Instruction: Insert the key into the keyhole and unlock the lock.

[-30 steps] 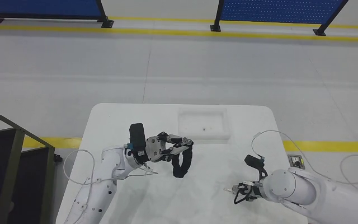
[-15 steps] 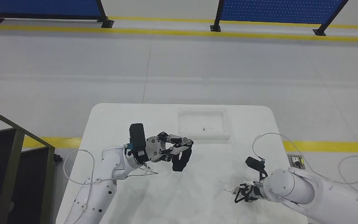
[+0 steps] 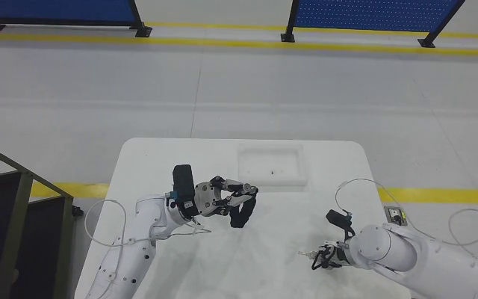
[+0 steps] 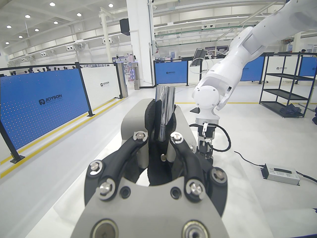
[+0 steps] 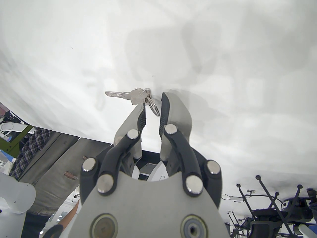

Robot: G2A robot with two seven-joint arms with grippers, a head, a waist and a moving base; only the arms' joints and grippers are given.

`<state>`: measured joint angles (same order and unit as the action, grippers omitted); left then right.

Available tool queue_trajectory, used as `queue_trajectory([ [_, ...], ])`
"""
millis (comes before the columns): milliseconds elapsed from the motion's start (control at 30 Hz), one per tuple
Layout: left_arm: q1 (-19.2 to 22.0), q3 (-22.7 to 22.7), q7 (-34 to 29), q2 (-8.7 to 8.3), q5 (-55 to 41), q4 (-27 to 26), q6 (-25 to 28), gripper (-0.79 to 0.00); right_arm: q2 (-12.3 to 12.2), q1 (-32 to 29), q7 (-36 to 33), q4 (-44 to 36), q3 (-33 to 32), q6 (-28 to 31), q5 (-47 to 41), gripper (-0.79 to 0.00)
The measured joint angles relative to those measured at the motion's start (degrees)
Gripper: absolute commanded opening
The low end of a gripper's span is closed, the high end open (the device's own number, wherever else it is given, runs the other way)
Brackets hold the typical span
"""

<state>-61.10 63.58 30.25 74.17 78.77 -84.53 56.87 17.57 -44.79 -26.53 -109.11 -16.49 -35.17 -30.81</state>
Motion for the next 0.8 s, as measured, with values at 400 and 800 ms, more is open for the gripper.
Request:
queue_trajectory([
  [400,0.0,0.0,0.0,0.0,0.0,0.0,0.0,-0.785,0.62,0.79,-2.04,-1.34,-4.28,0.83,2.48,-0.785],
  [800,0.0,0.0,0.0,0.0,0.0,0.0,0.0,-0.785,1.56,10.15,-14.04,-6.89,-13.46,0.36,8.33,-0.785],
])
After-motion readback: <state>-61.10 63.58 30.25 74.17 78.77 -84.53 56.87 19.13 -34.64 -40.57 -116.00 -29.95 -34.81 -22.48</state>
